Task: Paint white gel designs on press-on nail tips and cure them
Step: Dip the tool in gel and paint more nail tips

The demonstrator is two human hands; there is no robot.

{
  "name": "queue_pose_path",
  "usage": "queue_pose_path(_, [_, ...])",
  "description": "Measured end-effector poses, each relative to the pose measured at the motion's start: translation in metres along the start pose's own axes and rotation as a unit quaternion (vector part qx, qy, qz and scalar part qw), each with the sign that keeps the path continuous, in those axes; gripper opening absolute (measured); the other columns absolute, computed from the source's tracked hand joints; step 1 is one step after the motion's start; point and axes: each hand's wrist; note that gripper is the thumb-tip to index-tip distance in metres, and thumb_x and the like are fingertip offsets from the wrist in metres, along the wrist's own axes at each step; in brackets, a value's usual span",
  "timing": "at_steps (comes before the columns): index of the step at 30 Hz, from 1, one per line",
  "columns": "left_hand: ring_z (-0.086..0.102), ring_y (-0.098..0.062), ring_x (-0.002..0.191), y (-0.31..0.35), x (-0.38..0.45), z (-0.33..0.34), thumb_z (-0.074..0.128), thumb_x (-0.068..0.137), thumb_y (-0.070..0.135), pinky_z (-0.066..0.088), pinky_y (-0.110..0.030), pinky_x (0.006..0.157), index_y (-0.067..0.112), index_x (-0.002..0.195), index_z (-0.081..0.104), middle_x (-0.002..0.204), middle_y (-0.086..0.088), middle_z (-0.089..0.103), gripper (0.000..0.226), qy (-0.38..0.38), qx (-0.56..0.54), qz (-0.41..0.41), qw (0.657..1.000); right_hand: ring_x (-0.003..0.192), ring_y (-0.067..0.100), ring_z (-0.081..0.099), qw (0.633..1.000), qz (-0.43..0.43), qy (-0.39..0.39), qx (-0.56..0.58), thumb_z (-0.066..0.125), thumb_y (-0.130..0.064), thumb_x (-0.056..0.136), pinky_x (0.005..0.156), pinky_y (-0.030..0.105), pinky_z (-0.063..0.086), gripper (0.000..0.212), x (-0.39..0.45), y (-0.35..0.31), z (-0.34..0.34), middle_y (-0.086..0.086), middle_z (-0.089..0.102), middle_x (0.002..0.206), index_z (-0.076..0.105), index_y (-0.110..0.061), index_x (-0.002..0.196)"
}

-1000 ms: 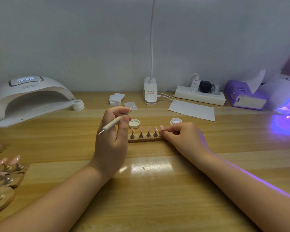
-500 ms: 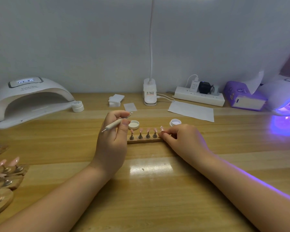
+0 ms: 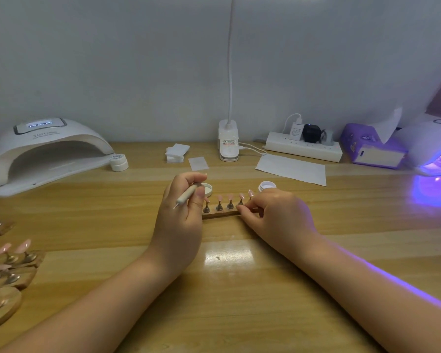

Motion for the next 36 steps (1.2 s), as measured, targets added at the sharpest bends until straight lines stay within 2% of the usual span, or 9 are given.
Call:
queue_pose_path(2, [0.052,0.001,0.080,0.003,-0.002,0.001,0.045,0.100,0.013,0.038,-0.007,0.070,0.033,0.104,0.051,0.102,-0.003,0.058,0.021,-0.003,-0.008,0.005,1.000,0.081,0.017,0.062,1.000,-0.010,-0.010,-0.013,0.054,-0.043,0.093,0.060,0.028,0.048,0.028,0.000,-0.001,0.000,-0.005,0.068,0.085,0.075,-0.025,0.092])
queue_pose_path(8, [0.057,-0.004,0.094,0.006,-0.004,0.004,0.046,0.099,0.012,0.040,-0.006,0.074,0.023,0.109,0.055,0.105,-0.001,0.060,0.017,-0.007,-0.016,0.010,1.000,0.084,0.023,0.063,0.999,0.013,-0.026,-0.036,0.046,-0.044,0.097,0.058,0.026,0.037,0.031,0.004,0.003,0.002,0.001,0.070,0.088,0.072,-0.028,0.105])
queue_pose_path(12, [0.057,-0.005,0.093,0.006,-0.004,0.003,0.047,0.100,0.012,0.039,-0.006,0.075,0.020,0.109,0.057,0.104,-0.001,0.061,0.016,-0.011,-0.010,0.017,1.000,0.087,0.021,0.063,0.999,0.010,-0.032,-0.031,0.046,-0.044,0.098,0.061,0.027,0.043,0.031,0.004,0.004,0.002,-0.001,0.071,0.092,0.069,-0.031,0.112])
queue_pose_path(19, [0.058,-0.005,0.093,0.006,-0.003,0.002,0.047,0.100,0.012,0.044,-0.014,0.076,0.021,0.109,0.058,0.102,0.000,0.062,0.017,-0.009,-0.008,0.013,1.000,0.086,0.020,0.063,0.999,-0.003,-0.034,-0.020,0.047,-0.042,0.098,0.062,0.028,0.045,0.030,0.005,0.004,-0.001,-0.001,0.070,0.093,0.071,-0.029,0.109])
queue_pose_path(21, [0.059,-0.007,0.096,0.006,-0.003,0.003,0.047,0.099,0.019,0.047,-0.022,0.079,0.023,0.109,0.058,0.103,0.002,0.063,0.015,-0.009,-0.011,0.008,1.000,0.084,0.019,0.063,0.999,-0.006,-0.032,-0.024,0.047,-0.041,0.098,0.061,0.028,0.045,0.030,0.004,0.004,0.000,-0.002,0.070,0.091,0.072,-0.028,0.105])
queue_pose_path(24, [0.060,-0.008,0.097,0.009,-0.003,0.001,0.044,0.093,0.027,0.048,-0.021,0.080,0.026,0.107,0.058,0.103,0.005,0.063,0.019,-0.005,-0.020,0.015,1.000,0.078,0.018,0.061,1.000,-0.012,-0.020,-0.019,0.048,-0.039,0.098,0.056,0.026,0.042,0.030,0.003,0.004,0.001,-0.003,0.069,0.084,0.074,-0.024,0.096])
queue_pose_path(28, [0.062,-0.017,0.096,0.016,0.000,-0.005,0.048,0.091,0.020,0.052,-0.027,0.081,0.022,0.101,0.060,0.101,0.000,0.064,0.016,-0.014,-0.075,0.040,0.996,0.073,0.021,0.061,0.999,-0.016,0.014,0.029,0.058,-0.033,0.094,0.054,0.025,0.035,0.023,0.002,0.003,0.001,0.000,0.070,0.078,0.075,-0.020,0.088])
queue_pose_path(31, [0.064,-0.018,0.091,0.026,0.006,-0.009,0.052,0.089,0.019,0.052,-0.025,0.078,0.019,0.094,0.064,0.094,-0.003,0.066,0.013,-0.023,-0.146,0.043,0.988,0.071,0.020,0.061,0.999,-0.024,0.013,0.041,0.058,-0.030,0.093,0.054,0.027,0.039,0.021,0.001,0.003,0.000,0.000,0.069,0.078,0.074,-0.018,0.087])
queue_pose_path(36, [0.065,-0.019,0.075,0.038,0.016,-0.014,0.050,0.087,0.021,0.054,-0.030,0.072,0.015,0.086,0.068,0.075,-0.005,0.066,0.019,-0.031,-0.334,-0.060,0.940,0.062,0.022,0.058,0.993,-0.035,0.046,0.102,0.061,-0.025,0.092,0.053,0.034,0.047,0.014,-0.001,0.002,-0.004,0.003,0.064,0.068,0.072,-0.015,0.091])
Point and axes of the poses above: each hand's wrist, its own x-axis towards the middle knuckle, its own z-axis out of the palm, y = z × x
